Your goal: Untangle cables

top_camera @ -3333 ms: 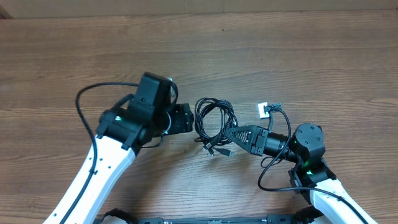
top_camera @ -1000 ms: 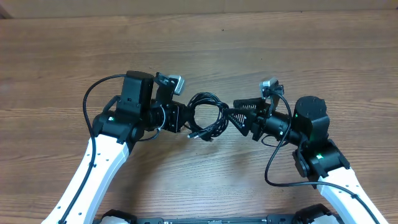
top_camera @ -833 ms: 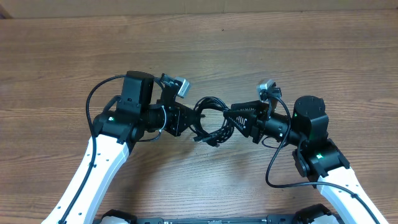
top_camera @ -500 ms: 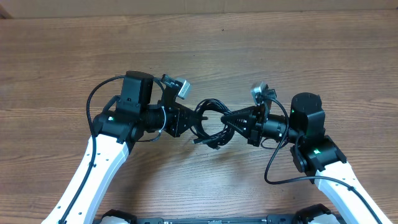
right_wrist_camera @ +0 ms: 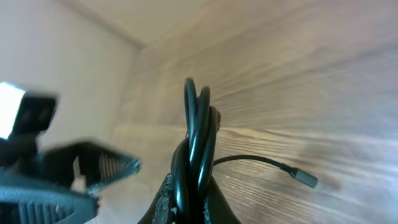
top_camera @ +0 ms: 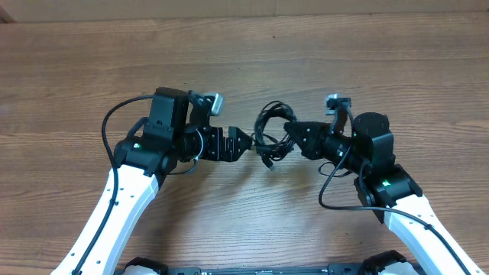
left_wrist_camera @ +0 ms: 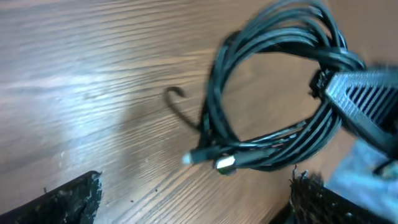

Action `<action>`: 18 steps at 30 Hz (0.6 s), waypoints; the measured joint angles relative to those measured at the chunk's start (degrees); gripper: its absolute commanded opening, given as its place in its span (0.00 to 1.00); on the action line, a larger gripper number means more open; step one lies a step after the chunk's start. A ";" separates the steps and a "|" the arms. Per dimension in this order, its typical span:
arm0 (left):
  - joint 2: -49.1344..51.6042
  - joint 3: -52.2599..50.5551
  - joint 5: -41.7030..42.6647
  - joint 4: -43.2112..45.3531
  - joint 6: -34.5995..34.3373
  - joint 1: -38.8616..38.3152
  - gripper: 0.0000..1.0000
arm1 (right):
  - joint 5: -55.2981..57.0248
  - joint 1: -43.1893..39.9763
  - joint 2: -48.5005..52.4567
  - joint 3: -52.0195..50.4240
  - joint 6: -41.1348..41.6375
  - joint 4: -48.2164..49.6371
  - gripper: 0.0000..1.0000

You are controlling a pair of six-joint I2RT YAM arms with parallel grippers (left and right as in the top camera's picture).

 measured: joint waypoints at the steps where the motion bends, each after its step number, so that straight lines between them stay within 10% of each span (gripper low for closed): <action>1: 0.00 0.02 -0.98 -0.04 -3.74 0.00 0.93 | 2.38 0.00 0.07 0.00 3.85 -0.96 0.04; 12: 1.92 0.02 -3.58 -0.98 -48.54 -3.91 1.00 | 12.61 0.39 0.11 0.00 32.81 -1.84 0.04; 18: 6.25 0.00 -3.61 8.63 -63.82 -8.87 0.77 | 14.75 4.50 0.11 0.00 36.98 -1.84 0.04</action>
